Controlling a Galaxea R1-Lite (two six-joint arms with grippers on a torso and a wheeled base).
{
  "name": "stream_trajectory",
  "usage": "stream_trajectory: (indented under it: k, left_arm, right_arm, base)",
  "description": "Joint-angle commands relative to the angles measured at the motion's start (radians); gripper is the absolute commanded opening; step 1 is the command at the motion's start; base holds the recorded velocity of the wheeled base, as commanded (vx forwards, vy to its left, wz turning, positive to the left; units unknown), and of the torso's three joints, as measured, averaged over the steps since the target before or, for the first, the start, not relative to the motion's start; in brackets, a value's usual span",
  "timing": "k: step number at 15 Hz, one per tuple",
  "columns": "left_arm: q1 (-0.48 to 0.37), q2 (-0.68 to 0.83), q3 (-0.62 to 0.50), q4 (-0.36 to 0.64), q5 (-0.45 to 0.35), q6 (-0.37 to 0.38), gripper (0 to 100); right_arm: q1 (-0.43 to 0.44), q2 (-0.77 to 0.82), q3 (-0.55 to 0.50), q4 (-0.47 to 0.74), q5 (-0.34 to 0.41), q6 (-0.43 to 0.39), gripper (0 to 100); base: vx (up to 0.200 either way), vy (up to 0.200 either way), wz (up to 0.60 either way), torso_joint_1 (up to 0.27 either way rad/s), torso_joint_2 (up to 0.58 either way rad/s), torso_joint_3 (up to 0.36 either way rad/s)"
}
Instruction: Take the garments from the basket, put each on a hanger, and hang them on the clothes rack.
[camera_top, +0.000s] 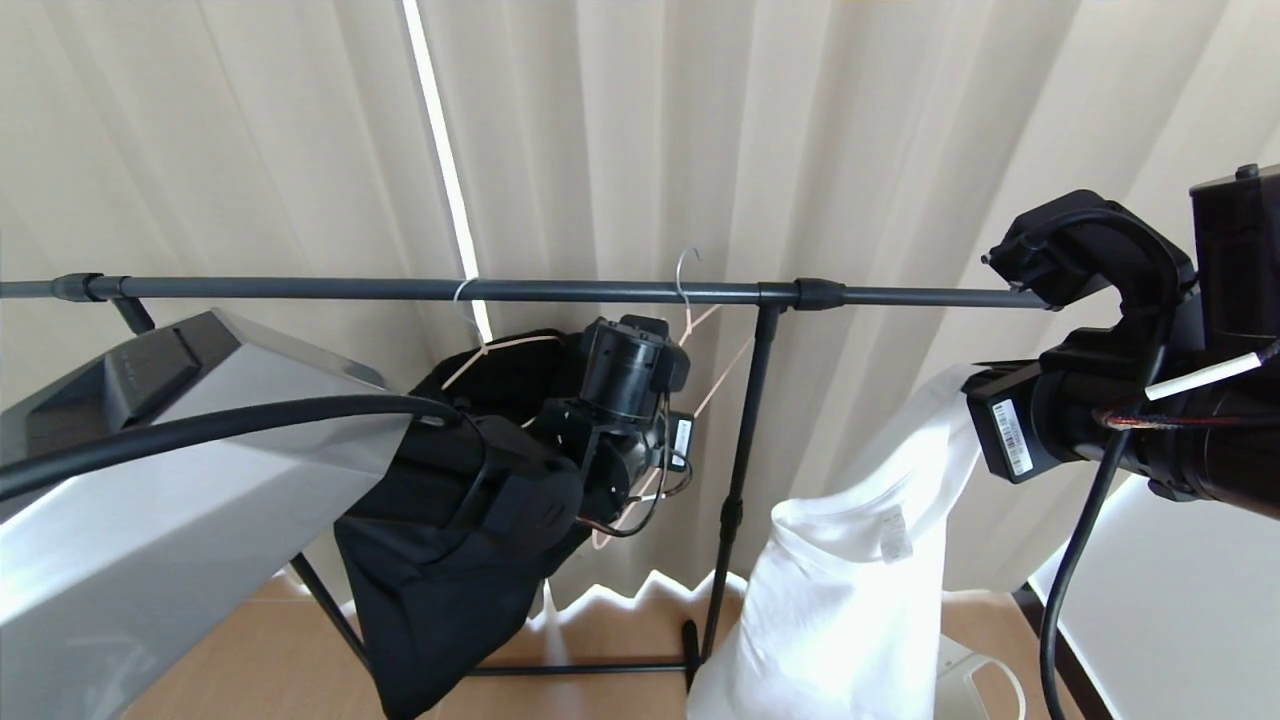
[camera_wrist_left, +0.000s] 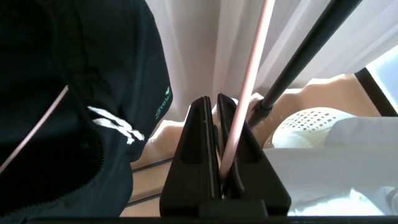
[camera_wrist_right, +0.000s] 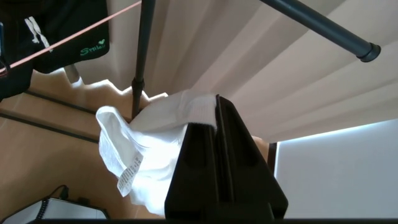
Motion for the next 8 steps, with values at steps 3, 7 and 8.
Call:
stream_trajectory:
  k: [3, 7, 8]
  left_arm:
    - [-0.008, -0.045, 0.055, -0.003, 0.003, -0.002, 0]
    - [-0.020, -0.111, 0.147, -0.052, 0.003, 0.000, 0]
    - [-0.021, -0.150, 0.195, -0.058, 0.003, 0.000, 0]
  right_arm:
    - [0.000, -0.005, 0.000, 0.000, -0.001, 0.000, 0]
    - [0.000, -0.006, 0.000, 0.000, 0.001, -0.002, 0]
    - [0.000, -0.006, 0.000, 0.000, -0.001, -0.002, 0]
  base:
    - [0.000, 0.000, 0.00, 0.000, 0.00, 0.000]
    - [0.000, 0.000, 0.00, 0.000, 0.00, 0.000]
    - [0.000, 0.000, 0.00, 0.000, 0.00, 0.000]
